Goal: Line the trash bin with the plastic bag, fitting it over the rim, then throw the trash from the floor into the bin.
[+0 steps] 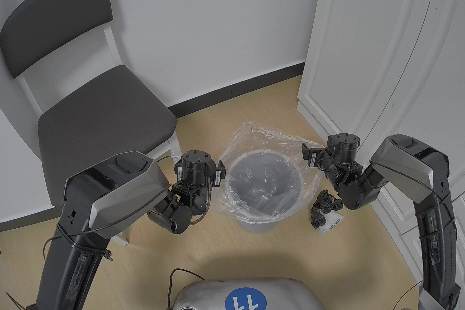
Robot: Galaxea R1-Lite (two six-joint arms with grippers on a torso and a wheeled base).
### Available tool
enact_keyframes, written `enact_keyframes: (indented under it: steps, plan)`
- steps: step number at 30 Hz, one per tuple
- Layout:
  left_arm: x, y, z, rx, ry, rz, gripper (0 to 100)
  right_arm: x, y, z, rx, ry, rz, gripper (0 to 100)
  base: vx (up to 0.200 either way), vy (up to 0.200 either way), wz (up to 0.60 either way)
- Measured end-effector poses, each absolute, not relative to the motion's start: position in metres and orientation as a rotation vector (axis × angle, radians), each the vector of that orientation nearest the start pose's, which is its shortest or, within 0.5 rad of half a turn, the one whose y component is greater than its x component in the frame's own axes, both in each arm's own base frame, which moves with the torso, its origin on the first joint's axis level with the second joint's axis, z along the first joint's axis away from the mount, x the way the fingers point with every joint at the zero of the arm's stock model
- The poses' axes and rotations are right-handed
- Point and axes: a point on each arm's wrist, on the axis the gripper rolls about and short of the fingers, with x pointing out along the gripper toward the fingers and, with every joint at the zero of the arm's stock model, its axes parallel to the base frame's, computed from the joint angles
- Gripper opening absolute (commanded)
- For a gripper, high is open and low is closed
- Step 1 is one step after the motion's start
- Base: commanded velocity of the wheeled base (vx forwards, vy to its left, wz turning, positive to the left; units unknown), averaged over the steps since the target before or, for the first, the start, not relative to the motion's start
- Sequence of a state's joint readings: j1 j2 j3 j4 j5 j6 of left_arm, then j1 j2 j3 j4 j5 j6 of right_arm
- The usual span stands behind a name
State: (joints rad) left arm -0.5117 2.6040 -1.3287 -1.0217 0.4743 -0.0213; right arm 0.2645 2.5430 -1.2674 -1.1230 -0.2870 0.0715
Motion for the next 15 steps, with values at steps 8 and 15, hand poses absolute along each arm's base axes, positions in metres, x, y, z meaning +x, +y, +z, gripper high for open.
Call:
enact_keyframes:
  steps: [8,15]
  plan:
    - [0.432,-0.223,-0.024,0.093,0.212,-0.010,100,0.470,0.115,0.000,0.084,0.114,-0.042,100,0.000,0.000,0.00]
    - [0.447,-0.226,-0.029,0.082,0.180,0.058,100,0.479,0.115,-0.005,0.125,0.074,-0.045,100,0.000,0.000,0.00]
